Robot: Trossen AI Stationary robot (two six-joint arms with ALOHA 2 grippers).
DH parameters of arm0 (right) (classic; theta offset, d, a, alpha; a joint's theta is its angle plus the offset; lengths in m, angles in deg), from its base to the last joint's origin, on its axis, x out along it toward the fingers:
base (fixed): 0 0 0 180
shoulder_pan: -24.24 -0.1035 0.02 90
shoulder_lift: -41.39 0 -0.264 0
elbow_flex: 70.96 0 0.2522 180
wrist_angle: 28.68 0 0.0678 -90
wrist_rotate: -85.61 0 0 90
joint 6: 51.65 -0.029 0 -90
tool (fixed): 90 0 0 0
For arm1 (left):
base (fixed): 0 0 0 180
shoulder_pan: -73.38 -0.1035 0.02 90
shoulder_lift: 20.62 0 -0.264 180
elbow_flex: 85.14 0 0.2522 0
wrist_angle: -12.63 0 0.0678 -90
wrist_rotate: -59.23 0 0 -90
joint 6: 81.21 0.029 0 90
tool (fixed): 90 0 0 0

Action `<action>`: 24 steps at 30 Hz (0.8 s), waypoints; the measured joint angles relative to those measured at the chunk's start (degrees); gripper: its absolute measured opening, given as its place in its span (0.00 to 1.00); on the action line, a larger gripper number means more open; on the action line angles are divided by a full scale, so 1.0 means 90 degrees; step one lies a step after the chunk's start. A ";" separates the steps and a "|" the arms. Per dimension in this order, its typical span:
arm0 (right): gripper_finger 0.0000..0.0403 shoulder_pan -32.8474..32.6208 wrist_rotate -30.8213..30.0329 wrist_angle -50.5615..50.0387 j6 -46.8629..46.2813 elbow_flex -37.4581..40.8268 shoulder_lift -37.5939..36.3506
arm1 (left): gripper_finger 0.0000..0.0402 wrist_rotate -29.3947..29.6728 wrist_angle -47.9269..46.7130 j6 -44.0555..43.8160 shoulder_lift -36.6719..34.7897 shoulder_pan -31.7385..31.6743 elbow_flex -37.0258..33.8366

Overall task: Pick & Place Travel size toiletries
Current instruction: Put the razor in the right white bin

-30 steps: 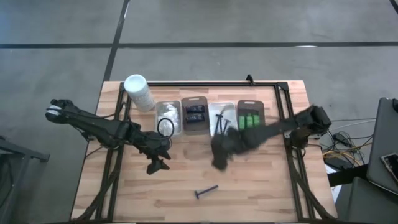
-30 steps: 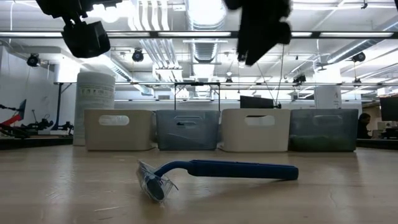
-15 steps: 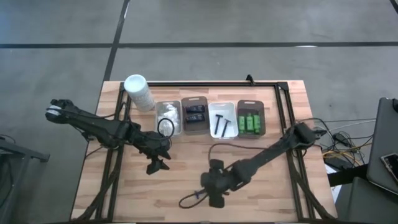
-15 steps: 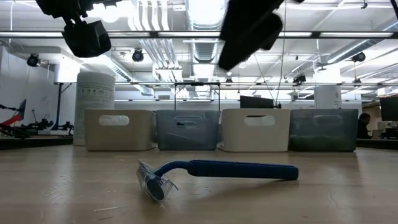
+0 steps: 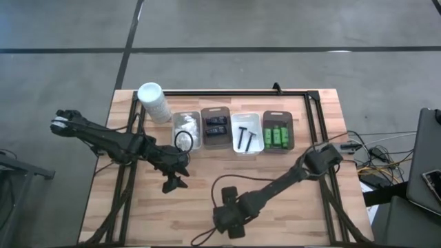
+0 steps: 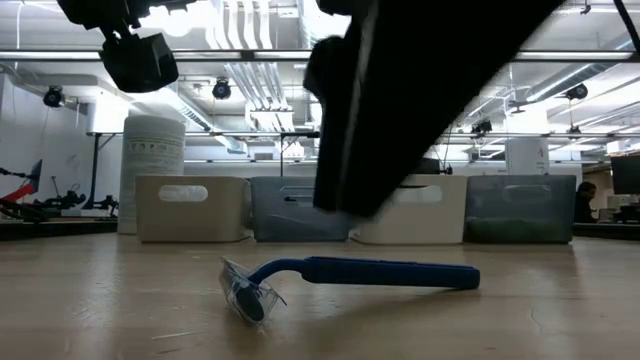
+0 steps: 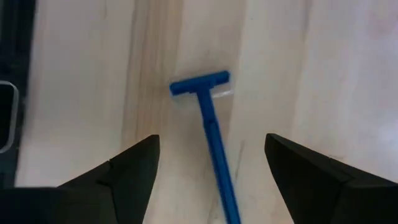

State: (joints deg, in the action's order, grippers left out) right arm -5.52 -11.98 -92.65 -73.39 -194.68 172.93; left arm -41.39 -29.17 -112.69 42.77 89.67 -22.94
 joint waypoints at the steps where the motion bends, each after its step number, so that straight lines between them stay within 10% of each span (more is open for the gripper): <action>1: 0.72 -0.0002 0.0004 -0.0023 0.0034 -0.0040 0.0068 | 0.64 -0.0001 -0.0001 -0.0002 0.0000 0.0000 0.0000; 24: 0.32 0.0057 0.0376 0.0704 0.0129 0.0797 0.0091 | 0.64 0.0030 0.0006 -0.0002 0.0000 0.0000 0.0000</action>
State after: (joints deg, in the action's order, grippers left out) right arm -5.01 -8.60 -86.32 -72.23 -187.51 173.75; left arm -41.11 -29.11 -112.71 42.77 89.67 -22.94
